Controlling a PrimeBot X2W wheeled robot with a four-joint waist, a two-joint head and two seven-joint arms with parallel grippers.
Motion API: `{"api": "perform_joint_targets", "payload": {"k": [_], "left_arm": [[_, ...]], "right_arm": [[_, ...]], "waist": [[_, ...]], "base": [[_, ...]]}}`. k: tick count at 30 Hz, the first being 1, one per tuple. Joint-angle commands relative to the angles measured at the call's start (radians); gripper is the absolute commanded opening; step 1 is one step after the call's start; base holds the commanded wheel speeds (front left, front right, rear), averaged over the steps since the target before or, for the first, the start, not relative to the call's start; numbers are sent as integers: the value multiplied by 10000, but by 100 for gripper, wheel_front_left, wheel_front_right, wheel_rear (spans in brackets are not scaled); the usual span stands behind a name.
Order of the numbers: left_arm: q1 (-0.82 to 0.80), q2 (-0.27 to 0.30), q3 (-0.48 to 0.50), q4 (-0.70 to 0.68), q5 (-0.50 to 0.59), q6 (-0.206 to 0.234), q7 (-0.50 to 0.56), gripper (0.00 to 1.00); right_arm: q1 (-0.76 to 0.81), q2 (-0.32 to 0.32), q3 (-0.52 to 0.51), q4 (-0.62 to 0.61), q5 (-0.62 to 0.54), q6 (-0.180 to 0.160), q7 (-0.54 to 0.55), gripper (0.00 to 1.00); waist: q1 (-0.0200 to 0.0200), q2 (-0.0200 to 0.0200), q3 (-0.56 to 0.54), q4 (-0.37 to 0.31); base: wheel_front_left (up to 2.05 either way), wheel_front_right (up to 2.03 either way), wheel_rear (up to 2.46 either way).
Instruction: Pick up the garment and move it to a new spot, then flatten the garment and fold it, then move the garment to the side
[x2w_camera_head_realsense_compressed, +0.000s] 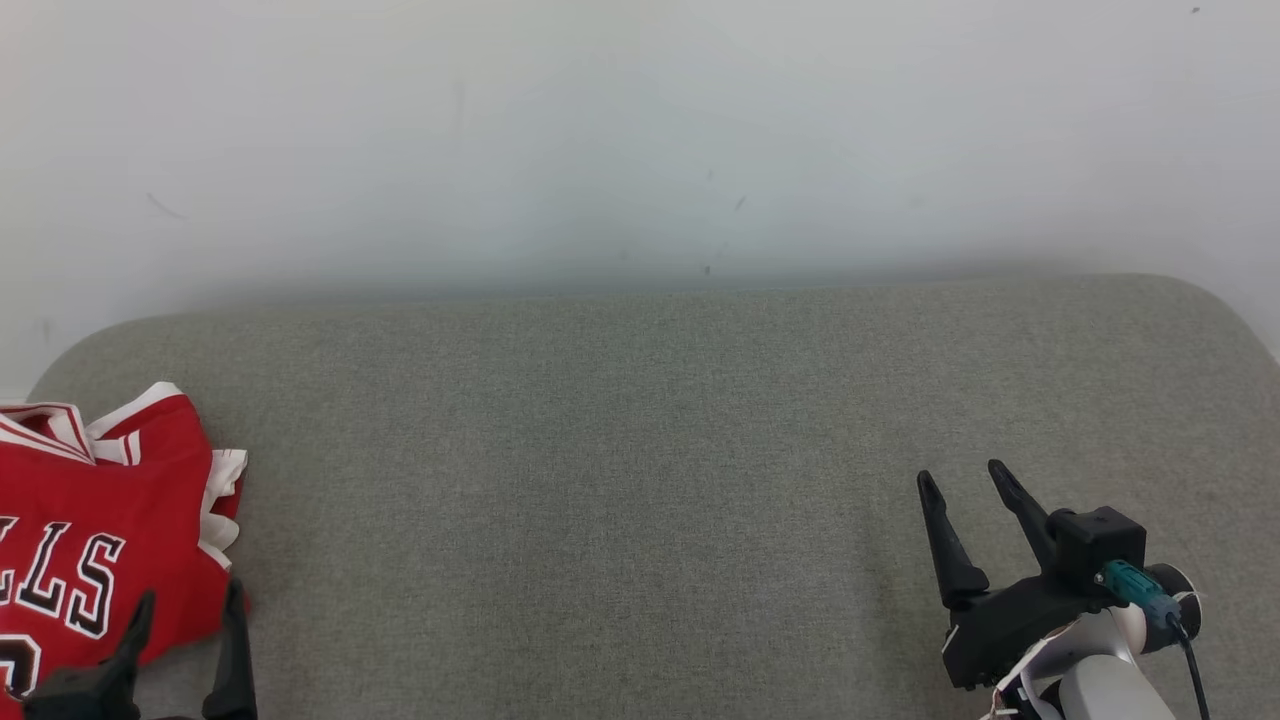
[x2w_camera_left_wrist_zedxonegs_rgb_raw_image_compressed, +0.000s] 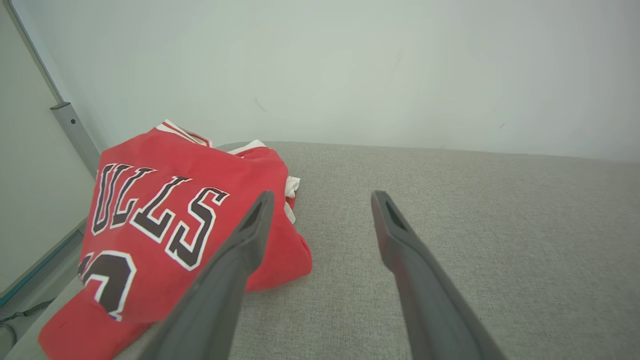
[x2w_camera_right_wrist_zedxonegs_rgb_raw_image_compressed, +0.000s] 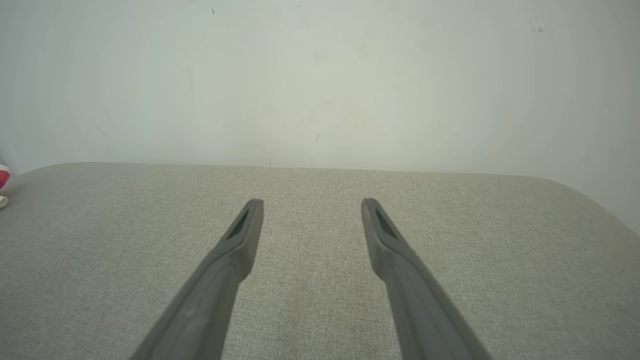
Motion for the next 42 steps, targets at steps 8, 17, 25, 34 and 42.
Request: {"api": "perform_joint_targets", "payload": {"k": [8,17,25,34,42], "left_arm": [[115,249,-222,-182,602,13,-150,100],[147,324,-245,-200,689,100,-216,100],[187,342,-191,-174,552,193,-259,100],[158,374,-210,-213,417,266,-251,100],[132,434,-222,-277,358,337,-191,100]], "right_arm": [[-195,-75,-94,130,-601,-1,-180,100],[-175,-79,-82,221,-596,-1,-238,100],[-205,-77,-119,279,-107,-1,-332,100],[-246,-76,17,433,414,-1,-431,100],[-147,-74,119,508,659,-1,-505,100]], "waist": [[0,-1,-32,-64],[0,-1,-51,-91],[0,-1,-66,-13],[0,-1,-90,138],[0,-1,-58,474]], "base": [[0,0,0],[0,0,0],[0,0,0],[0,0,0],[0,0,0]]}}
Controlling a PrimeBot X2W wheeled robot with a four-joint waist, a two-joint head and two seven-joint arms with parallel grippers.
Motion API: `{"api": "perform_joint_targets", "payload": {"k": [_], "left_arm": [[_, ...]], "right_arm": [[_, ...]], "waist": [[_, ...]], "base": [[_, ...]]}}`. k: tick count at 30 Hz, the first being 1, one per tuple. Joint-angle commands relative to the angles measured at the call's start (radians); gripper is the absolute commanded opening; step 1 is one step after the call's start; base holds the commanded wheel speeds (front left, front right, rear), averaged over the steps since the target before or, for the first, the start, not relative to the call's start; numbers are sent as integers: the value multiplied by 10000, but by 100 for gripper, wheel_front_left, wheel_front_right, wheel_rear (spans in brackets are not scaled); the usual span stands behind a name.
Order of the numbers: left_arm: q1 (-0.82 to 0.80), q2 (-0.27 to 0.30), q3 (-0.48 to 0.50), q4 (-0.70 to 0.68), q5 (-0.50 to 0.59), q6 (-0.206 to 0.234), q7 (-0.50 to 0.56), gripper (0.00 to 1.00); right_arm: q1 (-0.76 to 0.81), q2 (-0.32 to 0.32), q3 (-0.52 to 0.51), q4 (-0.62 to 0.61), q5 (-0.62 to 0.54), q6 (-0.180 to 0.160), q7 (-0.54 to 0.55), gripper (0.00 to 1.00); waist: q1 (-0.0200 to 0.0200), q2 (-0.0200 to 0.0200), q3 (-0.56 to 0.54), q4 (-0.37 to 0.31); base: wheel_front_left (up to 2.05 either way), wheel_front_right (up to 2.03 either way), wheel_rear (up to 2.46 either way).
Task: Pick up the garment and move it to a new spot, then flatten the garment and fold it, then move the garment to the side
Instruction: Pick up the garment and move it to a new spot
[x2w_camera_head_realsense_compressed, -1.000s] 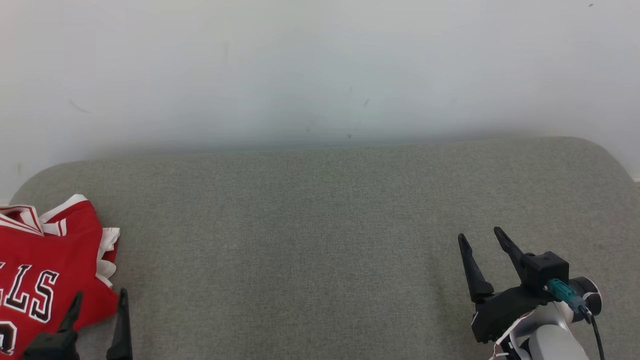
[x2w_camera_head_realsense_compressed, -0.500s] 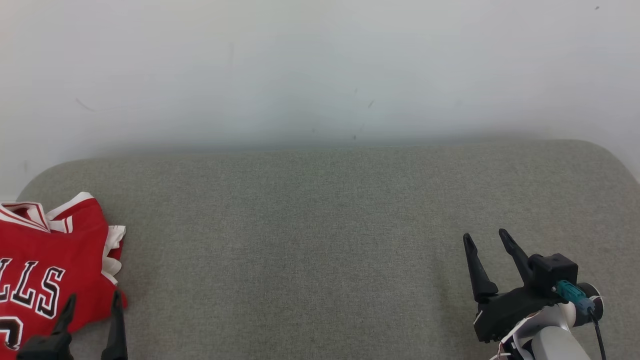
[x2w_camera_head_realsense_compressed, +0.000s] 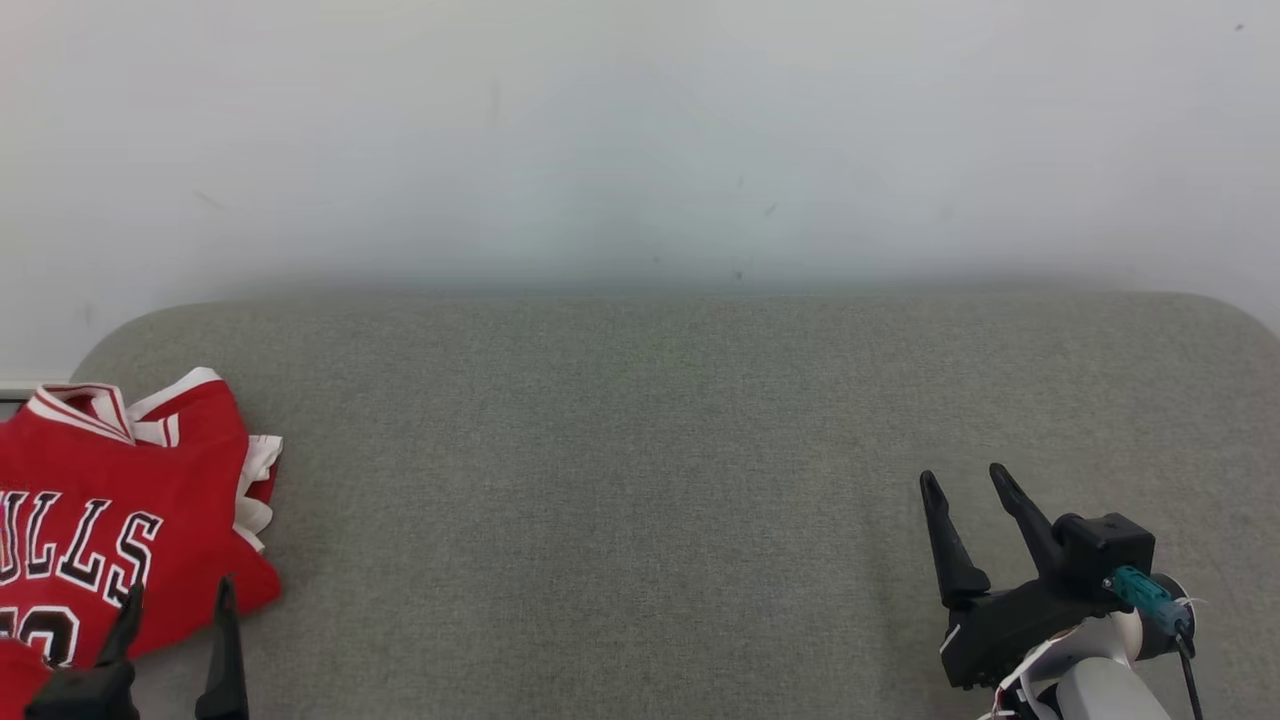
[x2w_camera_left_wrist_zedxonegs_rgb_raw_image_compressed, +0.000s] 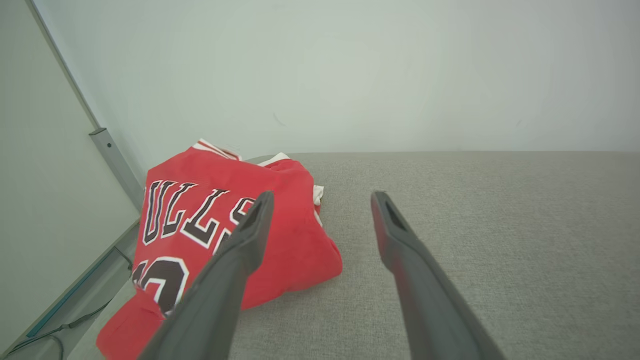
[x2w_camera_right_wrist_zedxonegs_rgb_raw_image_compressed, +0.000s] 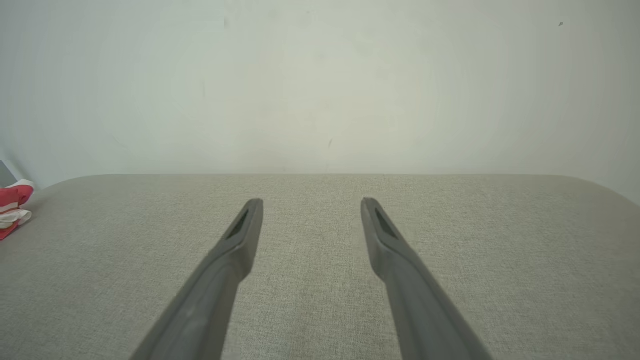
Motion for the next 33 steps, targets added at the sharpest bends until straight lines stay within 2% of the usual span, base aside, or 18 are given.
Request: {"api": "perform_joint_targets", "payload": {"k": [1,24,33], "left_arm": [[35,98,22,-38,-75,64,30,100],[420,277,82,-361,-178,419,133,100],[498,367,94,-483,-222,509,199,100]], "right_arm": [[12,-57,-3,4,77,-2,-31,100],[159,-57,594,166,576,-2,-102,100],[84,-57,985,206,785,-2,-124,100]], "waist": [[0,0,2,153],[0,0,-234,2524],[0,0,-348,3130]], "base": [[0,0,0],[0,0,0],[0,0,0]]}}
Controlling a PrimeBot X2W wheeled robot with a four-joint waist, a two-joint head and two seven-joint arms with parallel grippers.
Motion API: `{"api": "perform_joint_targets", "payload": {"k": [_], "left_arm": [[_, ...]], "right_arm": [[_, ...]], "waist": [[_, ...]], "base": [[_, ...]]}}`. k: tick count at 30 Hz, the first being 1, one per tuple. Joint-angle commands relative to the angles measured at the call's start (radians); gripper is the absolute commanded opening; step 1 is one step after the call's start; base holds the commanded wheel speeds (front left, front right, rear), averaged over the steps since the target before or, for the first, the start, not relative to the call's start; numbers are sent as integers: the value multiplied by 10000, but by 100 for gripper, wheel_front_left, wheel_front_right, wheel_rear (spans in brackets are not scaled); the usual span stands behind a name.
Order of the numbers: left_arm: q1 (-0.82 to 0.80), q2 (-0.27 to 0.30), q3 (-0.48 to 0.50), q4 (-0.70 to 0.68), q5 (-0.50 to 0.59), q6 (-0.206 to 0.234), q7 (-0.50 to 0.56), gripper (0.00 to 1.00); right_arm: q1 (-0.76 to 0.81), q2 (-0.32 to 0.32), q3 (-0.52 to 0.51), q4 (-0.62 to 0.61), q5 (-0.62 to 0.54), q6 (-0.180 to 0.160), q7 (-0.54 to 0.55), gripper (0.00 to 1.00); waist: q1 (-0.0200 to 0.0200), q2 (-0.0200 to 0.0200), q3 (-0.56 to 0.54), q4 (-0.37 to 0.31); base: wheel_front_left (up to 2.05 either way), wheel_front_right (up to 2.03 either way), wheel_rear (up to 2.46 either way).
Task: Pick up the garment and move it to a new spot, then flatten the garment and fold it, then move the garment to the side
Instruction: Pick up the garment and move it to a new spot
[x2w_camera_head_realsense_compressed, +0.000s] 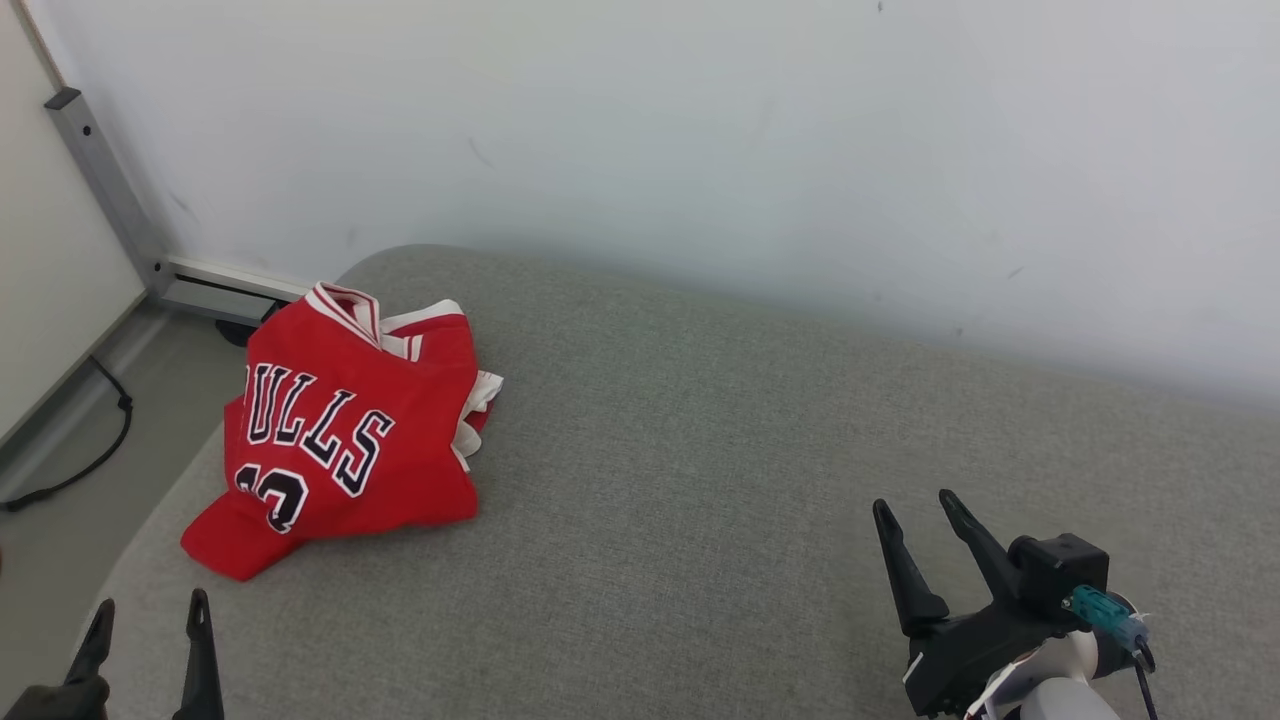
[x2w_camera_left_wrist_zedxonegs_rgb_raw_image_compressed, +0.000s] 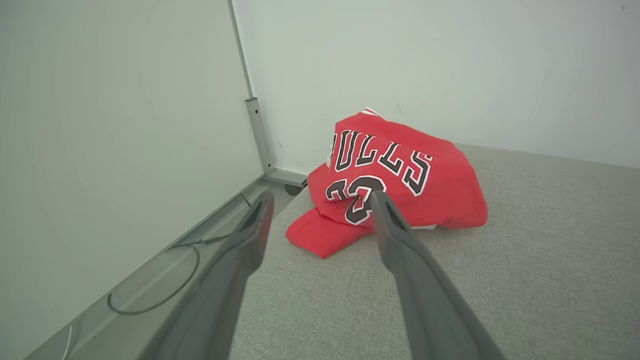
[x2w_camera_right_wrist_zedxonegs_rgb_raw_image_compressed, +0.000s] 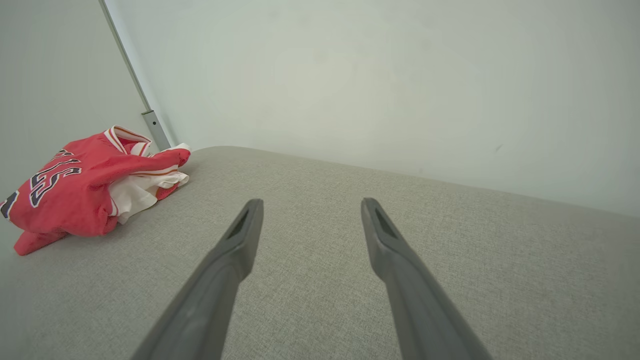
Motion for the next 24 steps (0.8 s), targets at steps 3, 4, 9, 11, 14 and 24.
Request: {"api": "perform_joint_targets", "payload": {"k": [3,4,9,11,14,24], "left_arm": [[107,105,15,-51,-65,23,28,100],[109,121,0,-80,-61,59,40,100],[168,152,-23,-147,-97,97,64,100],[191,157,-18,-167,-120,120,64,100],[227,164,-12,-182,-151,162,69,100],[-234,107,59,-156,-284,274,-35,100]], "right_arm": [[-40,-59,155,30,163,-3,-49,100],[-46,-59,244,55,218,-3,-60,100],[-44,-59,354,88,269,-3,-77,100],[-55,-59,388,97,280,-3,-83,100],[-63,-59,433,114,291,-3,-90,100],[-58,-59,490,147,262,-3,-94,100]], "waist": [[0,0,-106,344],[0,0,-125,426],[0,0,-172,545],[0,0,-189,562],[0,0,-205,562],[0,0,-197,439]], "base": [[0,0,0],[0,0,0],[0,0,0],[0,0,0],[0,0,0],[0,0,0]]}}
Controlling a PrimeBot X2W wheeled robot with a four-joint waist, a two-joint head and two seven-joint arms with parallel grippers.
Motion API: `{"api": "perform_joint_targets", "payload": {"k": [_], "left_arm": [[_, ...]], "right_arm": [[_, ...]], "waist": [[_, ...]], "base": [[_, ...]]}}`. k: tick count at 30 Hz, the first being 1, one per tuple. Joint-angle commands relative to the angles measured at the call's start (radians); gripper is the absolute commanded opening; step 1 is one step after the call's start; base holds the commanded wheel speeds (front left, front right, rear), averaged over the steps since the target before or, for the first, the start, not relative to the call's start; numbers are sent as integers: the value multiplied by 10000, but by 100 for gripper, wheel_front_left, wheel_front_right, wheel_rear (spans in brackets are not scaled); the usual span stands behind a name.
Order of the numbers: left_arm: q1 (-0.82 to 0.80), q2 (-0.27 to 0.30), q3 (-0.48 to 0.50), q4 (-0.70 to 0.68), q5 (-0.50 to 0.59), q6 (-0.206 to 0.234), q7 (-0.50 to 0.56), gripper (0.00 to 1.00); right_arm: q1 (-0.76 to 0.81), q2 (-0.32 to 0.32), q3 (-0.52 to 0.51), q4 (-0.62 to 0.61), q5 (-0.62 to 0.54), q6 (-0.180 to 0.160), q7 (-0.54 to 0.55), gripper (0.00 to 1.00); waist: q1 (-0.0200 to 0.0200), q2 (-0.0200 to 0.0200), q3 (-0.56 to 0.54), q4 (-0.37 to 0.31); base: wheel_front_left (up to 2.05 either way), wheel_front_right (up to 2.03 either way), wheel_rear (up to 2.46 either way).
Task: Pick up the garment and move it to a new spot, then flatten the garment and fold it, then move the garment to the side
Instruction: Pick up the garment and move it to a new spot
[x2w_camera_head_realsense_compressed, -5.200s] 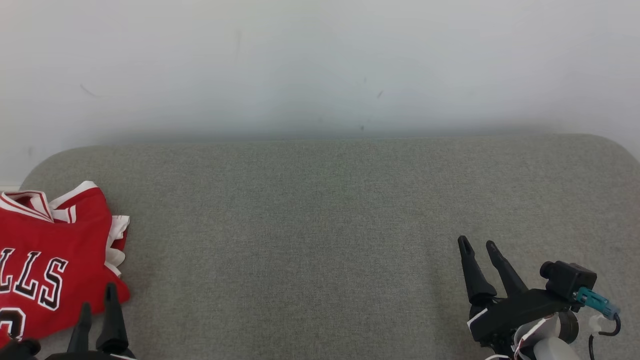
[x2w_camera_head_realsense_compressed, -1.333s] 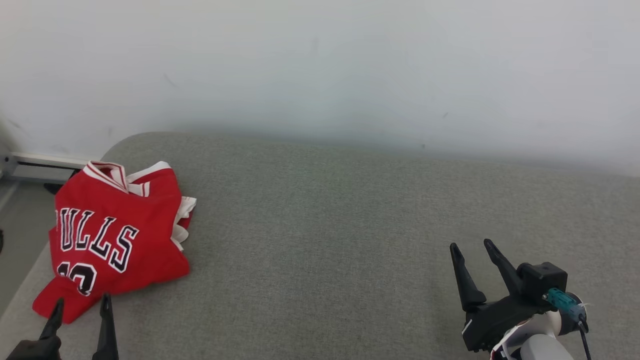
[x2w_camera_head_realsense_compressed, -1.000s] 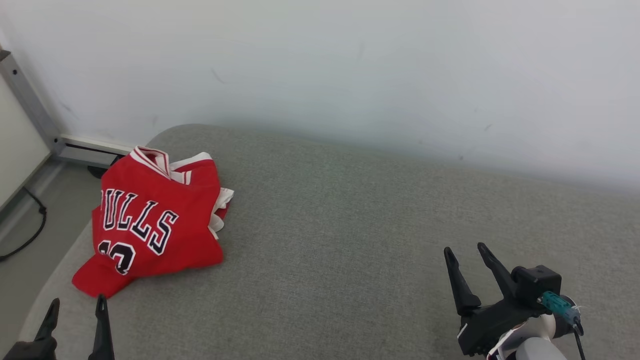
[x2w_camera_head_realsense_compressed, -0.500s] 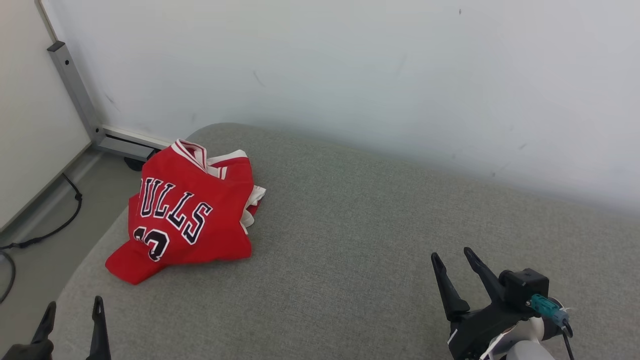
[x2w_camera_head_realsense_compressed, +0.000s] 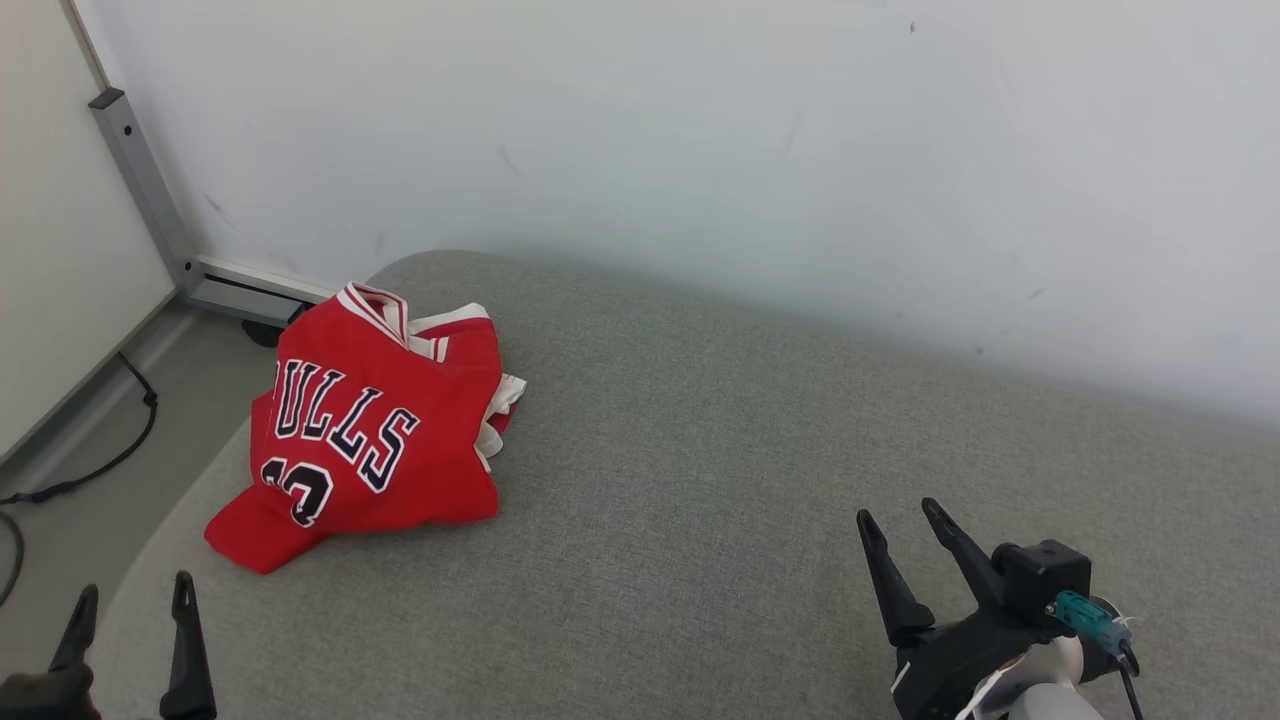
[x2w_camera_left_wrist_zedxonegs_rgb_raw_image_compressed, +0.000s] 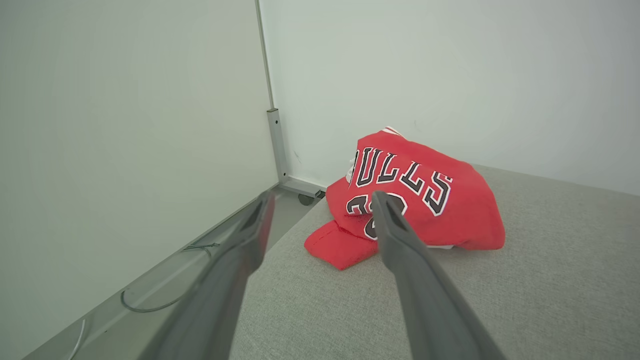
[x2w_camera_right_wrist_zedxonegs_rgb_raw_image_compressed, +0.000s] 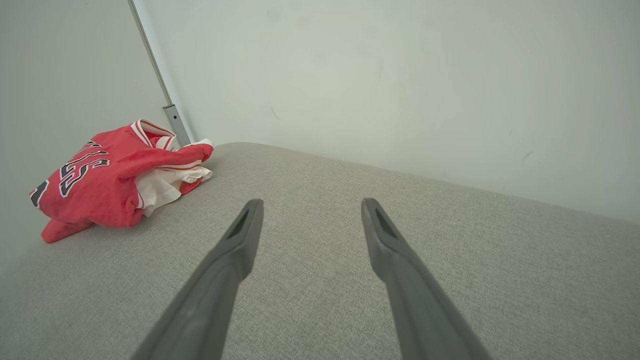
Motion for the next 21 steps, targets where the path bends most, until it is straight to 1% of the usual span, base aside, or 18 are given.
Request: {"api": "perform_joint_targets", "payload": {"k": [1,6,10,11,12,16,19,21], "left_arm": [[-297,124,-7,25,-35,-86,14,100],[-1257,426,-143,471,4,-434,242,100],[-2131,446,-255,980,-168,-753,235,100],[-2131,446,-255,980,-168,-753,235,100],[-2329,553,-271,1207,-156,-859,238,100],[-3101,616,-343,2034,-387,-1245,189,100],[-3688,793,-411,2800,-412,-1511,289,100],[-4124,796,-346,3196,-540,-1659,154,100]], "right_arm": [[-47,-61,7,10,32,-2,-62,100],[-150,-59,68,24,-84,-3,-56,100],[-219,-61,245,7,-42,-3,-46,100],[-219,-61,245,7,-42,-3,-46,100],[-266,-62,305,-5,-48,-3,-40,100],[-385,-62,475,-12,-90,-3,-12,100],[-467,-61,674,-48,-74,-3,22,100],[-531,-62,746,-72,-84,-3,44,100]], "waist": [[1,0,24,-40],[1,0,82,-156],[1,0,137,-358],[1,0,137,-358],[1,0,160,-449],[1,0,249,-797],[1,0,349,-1108],[1,0,436,-1316]], "base": [[0,0,0],[0,0,0],[0,0,0],[0,0,0],[0,0,0],[0,0,0],[0,0,0],[0,0,0]]}}
